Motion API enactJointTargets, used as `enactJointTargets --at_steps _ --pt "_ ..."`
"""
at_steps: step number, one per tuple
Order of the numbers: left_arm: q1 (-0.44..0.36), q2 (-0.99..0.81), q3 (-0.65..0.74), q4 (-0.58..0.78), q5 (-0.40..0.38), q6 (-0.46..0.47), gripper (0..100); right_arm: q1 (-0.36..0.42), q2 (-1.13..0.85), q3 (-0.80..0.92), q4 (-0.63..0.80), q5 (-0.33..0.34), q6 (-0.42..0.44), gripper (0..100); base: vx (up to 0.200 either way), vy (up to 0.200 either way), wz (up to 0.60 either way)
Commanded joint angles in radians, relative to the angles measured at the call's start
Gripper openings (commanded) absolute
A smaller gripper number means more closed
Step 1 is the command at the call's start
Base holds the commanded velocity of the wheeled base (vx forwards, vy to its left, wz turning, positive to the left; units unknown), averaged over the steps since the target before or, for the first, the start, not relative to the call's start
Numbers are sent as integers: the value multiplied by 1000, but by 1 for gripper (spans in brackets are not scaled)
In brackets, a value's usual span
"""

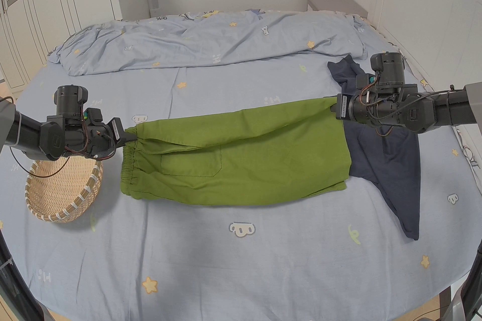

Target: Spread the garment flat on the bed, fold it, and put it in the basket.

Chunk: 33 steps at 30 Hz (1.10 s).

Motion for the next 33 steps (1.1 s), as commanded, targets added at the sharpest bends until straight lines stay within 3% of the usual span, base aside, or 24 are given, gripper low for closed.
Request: enactJointTargets --at_steps 1,27,28,29,33 --pt "3 31 -20 0 0 -1 0 0 56 2 -34 1 1 0 0 0 0" --pt "0 80 -35 0 0 2 0 14 128 -4 -60 2 9 0 0 0 0" --pt "-1 80 -35 0 0 2 0 15 131 -4 -60 2 9 100 0 0 0" --pt "-3 81 -35 0 0 2 100 15 132 -4 -60 2 9 100 0 0 0" --pt "-17 83 -46 -3 1 -2 100 23 137 -2 -61 2 10 100 0 0 0"
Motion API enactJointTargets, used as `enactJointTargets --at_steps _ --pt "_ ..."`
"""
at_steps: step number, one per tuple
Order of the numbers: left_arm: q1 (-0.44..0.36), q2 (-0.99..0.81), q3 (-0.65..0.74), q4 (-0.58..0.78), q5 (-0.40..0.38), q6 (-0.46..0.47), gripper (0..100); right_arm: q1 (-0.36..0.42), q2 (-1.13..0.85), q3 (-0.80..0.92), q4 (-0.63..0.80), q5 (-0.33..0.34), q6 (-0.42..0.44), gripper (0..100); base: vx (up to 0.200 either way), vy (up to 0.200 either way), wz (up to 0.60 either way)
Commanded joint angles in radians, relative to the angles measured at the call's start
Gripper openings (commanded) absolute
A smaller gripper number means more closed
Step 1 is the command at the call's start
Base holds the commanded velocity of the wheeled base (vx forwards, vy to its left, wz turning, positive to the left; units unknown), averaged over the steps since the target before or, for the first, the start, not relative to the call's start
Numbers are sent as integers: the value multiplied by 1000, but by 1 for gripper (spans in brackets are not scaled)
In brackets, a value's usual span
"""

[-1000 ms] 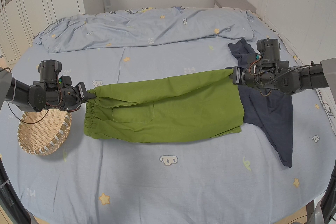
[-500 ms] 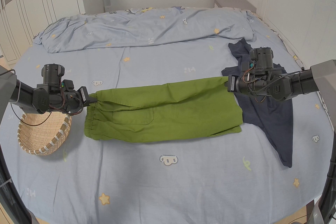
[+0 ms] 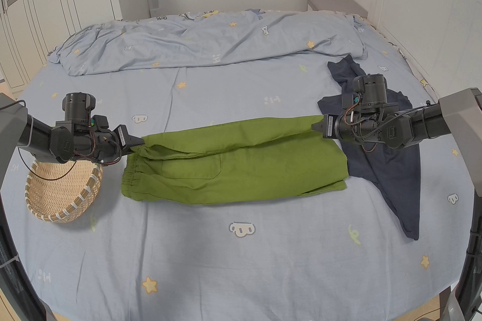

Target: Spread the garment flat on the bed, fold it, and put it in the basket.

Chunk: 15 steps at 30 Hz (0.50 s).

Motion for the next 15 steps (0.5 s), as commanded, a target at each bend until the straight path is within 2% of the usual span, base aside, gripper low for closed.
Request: enactJointTargets --at_steps 1,9,13,14,15 --pt "-24 9 -20 -3 4 -8 100 8 10 3 -1 0 1 100 0 0 0" --pt "-58 47 -90 -6 12 -37 100 3 9 8 1 -1 1 100 0 0 0" --pt "-52 137 -224 -6 18 -141 100 3 2 18 1 0 4 100 0 0 0" --pt "-52 137 -224 -6 18 -141 100 3 2 18 1 0 4 100 0 0 0" --pt "-43 183 -316 -6 22 -210 100 2 -7 35 -1 0 7 100 0 0 0"
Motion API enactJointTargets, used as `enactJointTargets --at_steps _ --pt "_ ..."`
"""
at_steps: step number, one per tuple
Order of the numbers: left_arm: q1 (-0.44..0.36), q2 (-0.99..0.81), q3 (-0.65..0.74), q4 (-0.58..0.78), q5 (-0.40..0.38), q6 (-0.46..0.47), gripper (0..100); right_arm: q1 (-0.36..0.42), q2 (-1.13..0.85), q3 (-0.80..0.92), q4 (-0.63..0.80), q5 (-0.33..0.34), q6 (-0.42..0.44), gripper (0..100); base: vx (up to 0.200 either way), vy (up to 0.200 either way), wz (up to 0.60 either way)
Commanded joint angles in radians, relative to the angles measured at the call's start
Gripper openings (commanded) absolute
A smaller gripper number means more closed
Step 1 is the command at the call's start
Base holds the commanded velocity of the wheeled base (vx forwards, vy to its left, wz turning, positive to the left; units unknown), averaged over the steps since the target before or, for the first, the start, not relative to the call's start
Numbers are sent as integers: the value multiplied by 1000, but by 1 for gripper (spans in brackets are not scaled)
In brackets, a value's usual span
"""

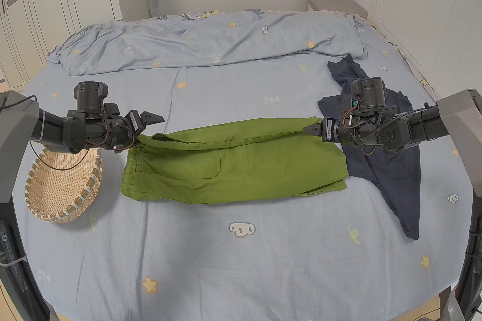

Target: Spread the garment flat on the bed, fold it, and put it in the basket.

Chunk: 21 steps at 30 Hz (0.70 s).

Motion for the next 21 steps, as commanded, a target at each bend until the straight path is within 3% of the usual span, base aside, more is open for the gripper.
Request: enactJointTargets --at_steps 1,5,10,18,21 --pt "18 132 -190 0 9 -130 100 -3 -21 29 -1 1 4 100 0 0 0" --pt "50 165 -268 0 10 -199 100 -6 -54 40 -5 1 11 100 0 0 0" --pt "64 170 -272 4 10 -200 100 -8 -80 46 -3 3 40 100 0 0 0" --pt "53 152 -249 6 10 -194 100 -14 -120 95 -3 3 66 100 0 0 0" --pt "45 30 -156 3 10 -194 100 -49 -161 133 6 14 119 100 0 0 0"
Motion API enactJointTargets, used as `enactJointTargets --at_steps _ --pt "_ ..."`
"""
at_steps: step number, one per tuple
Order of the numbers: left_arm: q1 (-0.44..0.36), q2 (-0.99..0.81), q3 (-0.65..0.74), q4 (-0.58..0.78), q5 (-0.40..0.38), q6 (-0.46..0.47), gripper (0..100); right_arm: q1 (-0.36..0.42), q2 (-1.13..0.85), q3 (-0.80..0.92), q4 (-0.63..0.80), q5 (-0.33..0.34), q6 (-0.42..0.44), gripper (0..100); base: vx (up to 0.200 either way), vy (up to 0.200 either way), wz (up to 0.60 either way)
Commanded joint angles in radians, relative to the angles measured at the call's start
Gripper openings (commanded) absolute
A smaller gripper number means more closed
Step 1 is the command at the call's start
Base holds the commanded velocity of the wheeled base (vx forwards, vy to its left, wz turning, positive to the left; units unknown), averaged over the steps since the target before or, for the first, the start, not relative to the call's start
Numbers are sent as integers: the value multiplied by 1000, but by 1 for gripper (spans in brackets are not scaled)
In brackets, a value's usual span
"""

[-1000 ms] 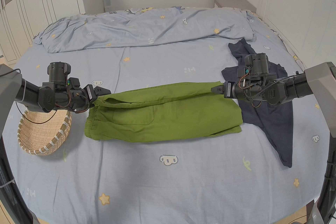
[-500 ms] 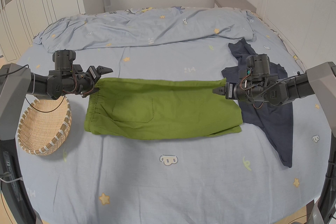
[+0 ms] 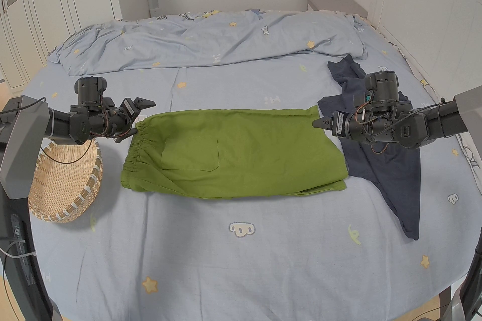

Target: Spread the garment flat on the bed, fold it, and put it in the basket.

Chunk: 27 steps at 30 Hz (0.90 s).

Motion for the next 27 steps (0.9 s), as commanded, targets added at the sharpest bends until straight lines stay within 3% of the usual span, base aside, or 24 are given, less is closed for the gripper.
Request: enactJointTargets --at_steps 1,5,9,12,14,16,20,27 --pt "-7 -118 85 -4 0 0 100 -34 -55 39 9 9 42 100 0 0 0" --pt "-2 -252 209 -8 0 3 100 -103 -67 49 25 64 51 100 0 0 0" --pt "1 -312 331 -10 -2 55 100 -115 -76 -32 194 89 47 100 0 0 0" --pt "13 -308 403 -5 -2 159 100 -147 -73 -84 314 192 50 100 0 0 0" --pt "26 -299 438 -2 -3 240 100 -169 -73 -87 329 279 51 100 0 0 0" --pt "27 -295 461 2 -12 294 100 -183 -73 -87 329 322 48 100 0 0 0" --pt "26 -238 469 1 -12 342 100 -183 -64 -87 326 324 42 100 0 0 0" --pt "19 -175 449 -7 -20 342 100 -178 -49 -86 317 322 42 100 0 0 0"
